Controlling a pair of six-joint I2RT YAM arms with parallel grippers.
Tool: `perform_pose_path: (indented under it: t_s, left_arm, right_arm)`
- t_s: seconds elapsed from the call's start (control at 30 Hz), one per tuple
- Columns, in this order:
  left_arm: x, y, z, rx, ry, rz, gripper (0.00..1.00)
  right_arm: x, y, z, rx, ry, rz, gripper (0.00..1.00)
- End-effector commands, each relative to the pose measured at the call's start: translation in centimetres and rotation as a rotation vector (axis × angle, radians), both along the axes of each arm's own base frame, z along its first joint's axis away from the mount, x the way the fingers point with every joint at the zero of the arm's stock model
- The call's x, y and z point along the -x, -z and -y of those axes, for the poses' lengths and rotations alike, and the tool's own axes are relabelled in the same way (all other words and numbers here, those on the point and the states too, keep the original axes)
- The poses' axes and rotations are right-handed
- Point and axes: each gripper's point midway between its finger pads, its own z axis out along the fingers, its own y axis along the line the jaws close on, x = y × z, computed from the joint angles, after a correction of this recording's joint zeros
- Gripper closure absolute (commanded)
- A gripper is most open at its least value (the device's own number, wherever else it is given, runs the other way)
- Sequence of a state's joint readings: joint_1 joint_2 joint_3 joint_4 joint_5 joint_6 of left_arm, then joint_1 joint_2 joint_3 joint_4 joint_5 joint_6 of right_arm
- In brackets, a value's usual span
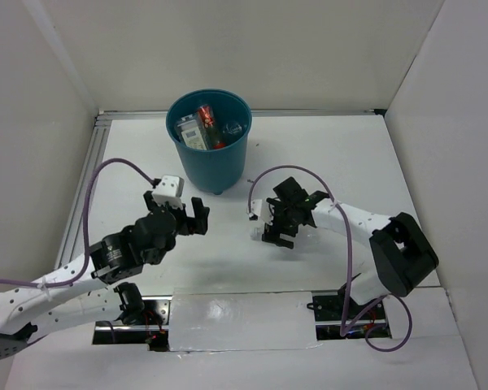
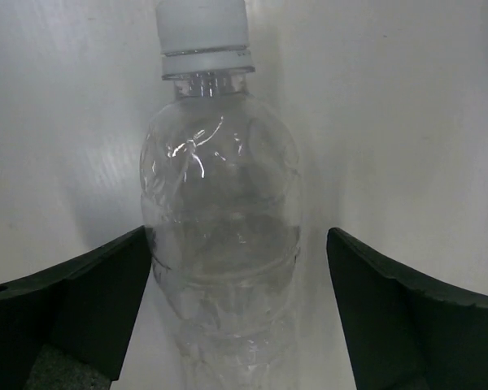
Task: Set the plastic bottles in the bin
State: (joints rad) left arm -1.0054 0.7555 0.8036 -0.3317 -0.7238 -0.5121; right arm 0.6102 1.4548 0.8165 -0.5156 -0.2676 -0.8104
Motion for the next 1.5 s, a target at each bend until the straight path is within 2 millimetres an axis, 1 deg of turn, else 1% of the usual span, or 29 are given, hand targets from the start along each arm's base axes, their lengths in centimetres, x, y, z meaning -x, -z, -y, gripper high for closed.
perform_pose_path:
  t_s: [0.0, 0.03, 0.07, 0.1, 0.17, 0.2, 0.23, 0.3, 0.33, 0.43, 0.53, 0.6, 0.63, 0.67, 0.7, 0.73, 0.77, 0.83, 0.87, 0.9, 0.97, 1.0, 1.1, 1.13, 1.17, 1.3, 1.37, 1.4, 1.47]
  left_arm:
    - [0.7, -0.1, 0.2, 0.079, -0.054, -0.010, 0.01]
    - [0.8, 0.5, 0.9, 0.068, -0.044, -0.026, 0.01]
    - [1.2, 1.1, 1.5, 0.054, -0.023, -0.043, 0.01]
    - [1.5, 1.7, 1.9, 0.043, -0.015, -0.061, 0.01]
    - [2.1, 2.6, 2.9, 0.063, 0.002, -0.089, 0.01]
    - [2.6, 3.6, 3.5, 0.075, 0.013, -0.123, 0.01]
    - [2.8, 4.2, 3.7, 0.084, 0.020, -0.143, 0.01]
    - [3.7, 6.4, 4.5, 0.087, 0.054, -0.200, 0.01]
    - [3.9, 7.5, 4.7, 0.111, 0.048, -0.225, 0.01]
    - [4.8, 8.9, 5.7, 0.141, 0.080, -0.267, 0.01]
    - [4.9, 9.3, 6.6, 0.157, 0.108, -0.270, 0.01]
    - [4.8, 9.4, 6.7, 0.146, 0.112, -0.267, 0.01]
    - [4.7, 9.8, 6.7, 0.122, 0.116, -0.267, 0.01]
    - [4.7, 9.6, 6.8, 0.122, 0.120, -0.260, 0.01]
    - [4.6, 9.4, 7.0, 0.113, 0.125, -0.255, 0.01]
    - [4.5, 9.2, 7.1, 0.122, 0.127, -0.250, 0.01]
    - [4.8, 9.3, 7.4, 0.112, 0.148, -0.252, 0.01]
    - [4.8, 8.9, 7.5, 0.130, 0.151, -0.243, 0.01]
    - [4.9, 9.4, 7.3, 0.119, 0.149, -0.248, 0.01]
    - [4.9, 9.1, 7.2, 0.130, 0.151, -0.243, 0.01]
    - [4.9, 8.9, 6.9, 0.147, 0.140, -0.236, 0.01]
    - [4.9, 9.2, 6.8, 0.139, 0.139, -0.239, 0.01]
    - [4.9, 9.0, 6.4, 0.151, 0.133, -0.229, 0.01]
    - [4.9, 9.0, 6.4, 0.151, 0.133, -0.229, 0.01]
    - [4.9, 9.0, 6.4, 0.139, 0.138, -0.224, 0.01]
    - [4.6, 8.5, 7.0, 0.127, 0.151, -0.205, 0.01]
    - [4.5, 8.6, 7.5, 0.107, 0.165, -0.204, 0.01]
    - [4.3, 8.0, 7.7, 0.111, 0.174, -0.188, 0.01]
    - [4.2, 7.9, 7.8, 0.086, 0.183, -0.178, 0.01]
  right_arm:
    - [-2.5, -0.3, -0.7, -0.007, 0.076, 0.097, 0.09]
    - [-2.3, 0.0, -0.6, -0.001, 0.076, 0.090, 0.16]
    - [-1.6, -0.2, -0.3, 0.011, 0.056, 0.067, 0.38]
    - [-1.1, -1.1, -1.0, -0.025, 0.010, 0.054, 0.49]
    - [-2.3, -4.3, -1.5, -0.098, 0.006, 0.064, 0.66]
    - [-1.1, -6.4, -2.1, -0.169, -0.039, 0.021, 0.79]
    - [-2.6, -10.6, -3.2, -0.248, -0.058, 0.089, 0.83]
    - [-3.4, -16.9, -4.0, -0.401, -0.100, 0.155, 0.86]
    - [-5.1, -22.2, -4.4, -0.482, -0.088, 0.243, 0.86]
    - [-7.2, -31.3, -6.1, -0.678, -0.106, 0.374, 0.86]
    - [-10.0, -42.0, -7.7, -0.897, -0.102, 0.566, 0.86]
    - [-11.5, -44.9, -8.6, -0.984, -0.091, 0.598, 0.86]
    - [-13.7, -44.9, -9.9, -1.038, -0.060, 0.559, 0.86]
    - [-14.3, -47.1, -10.2, -1.077, -0.067, 0.585, 0.86]
    - [-15.2, -47.4, -11.2, -1.101, -0.056, 0.568, 0.84]
    - [-18.2, -44.8, -12.6, -1.094, -0.022, 0.502, 0.84]
    - [-18.4, -46.3, -13.5, -1.134, -0.027, 0.492, 0.82]
    - [-20.5, -45.2, -15.0, -1.154, 0.000, 0.446, 0.77]
    - [-22.6, -42.5, -16.2, -1.154, 0.040, 0.371, 0.74]
    - [-23.1, -43.5, -16.4, -1.175, 0.031, 0.386, 0.72]
    - [-25.0, -40.6, -17.8, -1.157, 0.067, 0.326, 0.67]
    - [-25.2, -41.1, -17.9, -1.164, 0.061, 0.337, 0.64]
    - [-26.0, -39.7, -18.1, -1.150, 0.105, 0.300, 0.38]
    - [-26.0, -39.5, -18.1, -1.146, 0.110, 0.293, 0.17]
    - [-26.0, -40.3, -17.7, -1.149, 0.133, 0.314, 0.00]
    - [-25.5, -42.7, -15.1, -1.143, 0.240, 0.339, 0.00]
    - [-26.5, -43.6, -11.8, -1.125, 0.334, 0.380, 0.00]
    - [-25.7, -44.7, -10.2, -1.118, 0.376, 0.383, 0.00]
    - [-26.2, -43.9, -7.3, -1.068, 0.475, 0.396, 0.00]
